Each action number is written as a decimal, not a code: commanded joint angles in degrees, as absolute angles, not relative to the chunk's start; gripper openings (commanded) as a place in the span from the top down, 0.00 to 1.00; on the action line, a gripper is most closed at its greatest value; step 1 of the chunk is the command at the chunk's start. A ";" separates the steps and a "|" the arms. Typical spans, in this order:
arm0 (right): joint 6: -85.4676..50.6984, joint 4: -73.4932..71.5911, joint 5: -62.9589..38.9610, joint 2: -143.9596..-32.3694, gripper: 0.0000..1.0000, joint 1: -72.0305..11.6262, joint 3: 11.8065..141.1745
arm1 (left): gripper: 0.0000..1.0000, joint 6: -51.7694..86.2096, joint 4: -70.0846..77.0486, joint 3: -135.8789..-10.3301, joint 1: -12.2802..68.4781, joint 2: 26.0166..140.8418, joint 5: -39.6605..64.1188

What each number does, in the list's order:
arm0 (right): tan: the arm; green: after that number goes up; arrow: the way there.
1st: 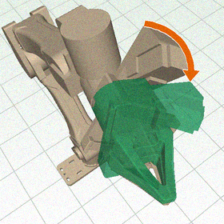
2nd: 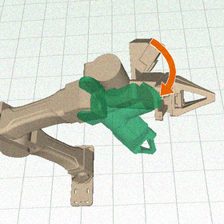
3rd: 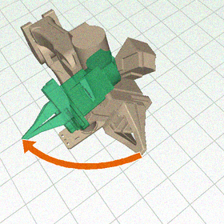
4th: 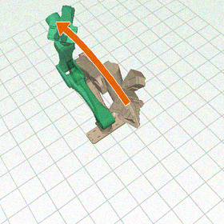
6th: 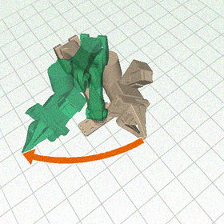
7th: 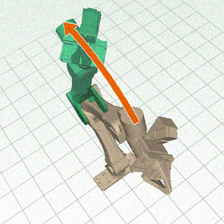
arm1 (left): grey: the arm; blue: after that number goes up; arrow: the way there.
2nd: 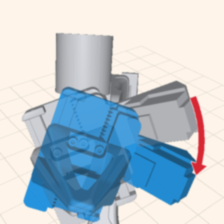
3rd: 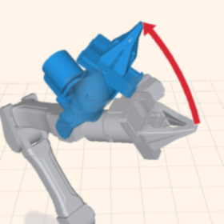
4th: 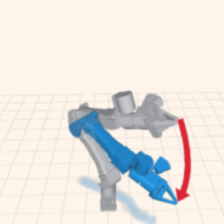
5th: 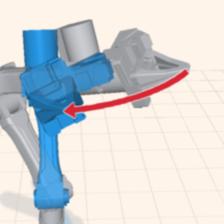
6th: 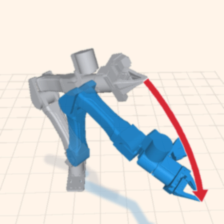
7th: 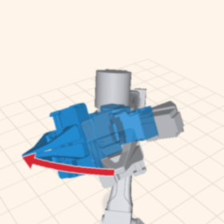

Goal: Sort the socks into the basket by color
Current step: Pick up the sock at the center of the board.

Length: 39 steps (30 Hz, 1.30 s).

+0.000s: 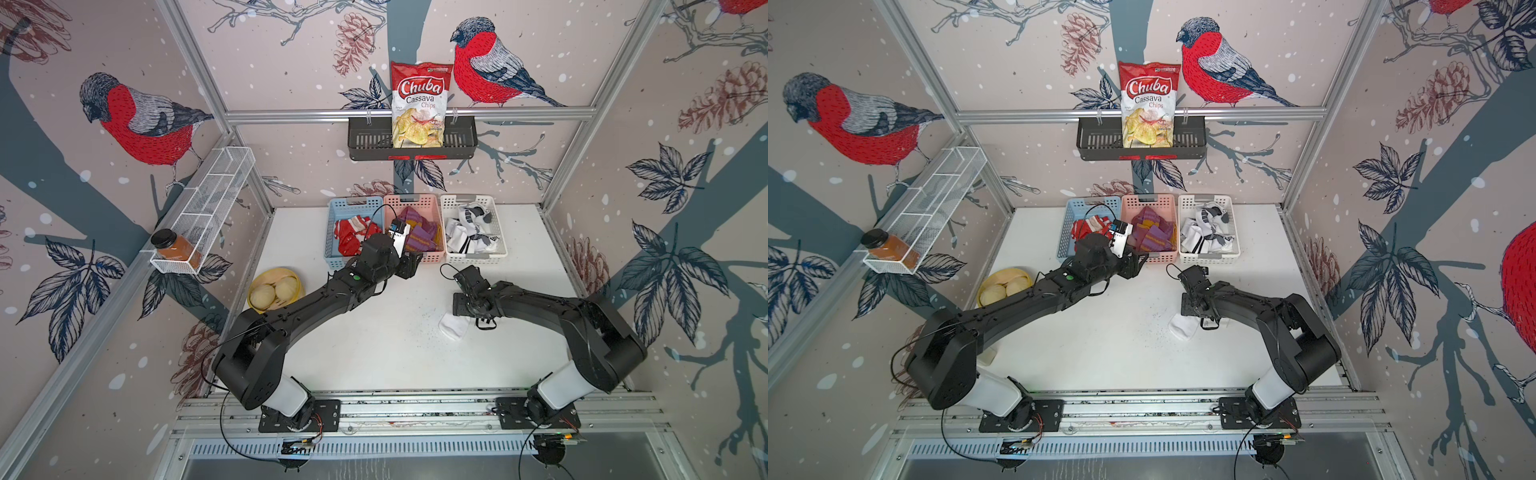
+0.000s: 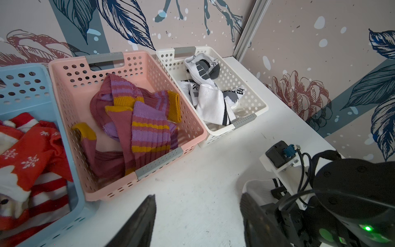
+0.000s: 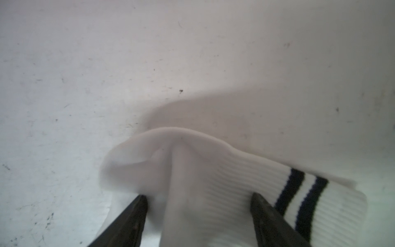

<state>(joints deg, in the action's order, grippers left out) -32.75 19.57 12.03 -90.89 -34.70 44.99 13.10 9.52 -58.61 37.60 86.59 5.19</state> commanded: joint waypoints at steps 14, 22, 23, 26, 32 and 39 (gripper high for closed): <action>-32.09 21.18 7.90 -87.98 0.74 -35.24 45.73 | 0.37 12.57 9.87 -57.50 37.41 84.95 3.92; -31.47 22.18 7.79 -85.38 0.87 -35.07 48.22 | 0.36 12.50 9.59 -57.48 37.34 84.11 3.39; -31.50 22.43 7.94 -84.92 0.87 -35.00 48.55 | 0.36 12.48 9.45 -57.48 37.35 84.03 3.26; -31.07 23.14 8.56 -83.03 0.87 -34.66 49.82 | 0.36 12.44 9.31 -57.47 37.40 83.68 2.99; -28.92 24.29 9.12 -79.41 0.88 -32.76 54.49 | 0.36 12.41 9.84 -55.05 37.17 82.63 2.40; -24.21 23.96 10.59 -82.59 0.90 -28.48 66.53 | 0.36 12.34 9.08 -54.43 36.90 81.71 2.03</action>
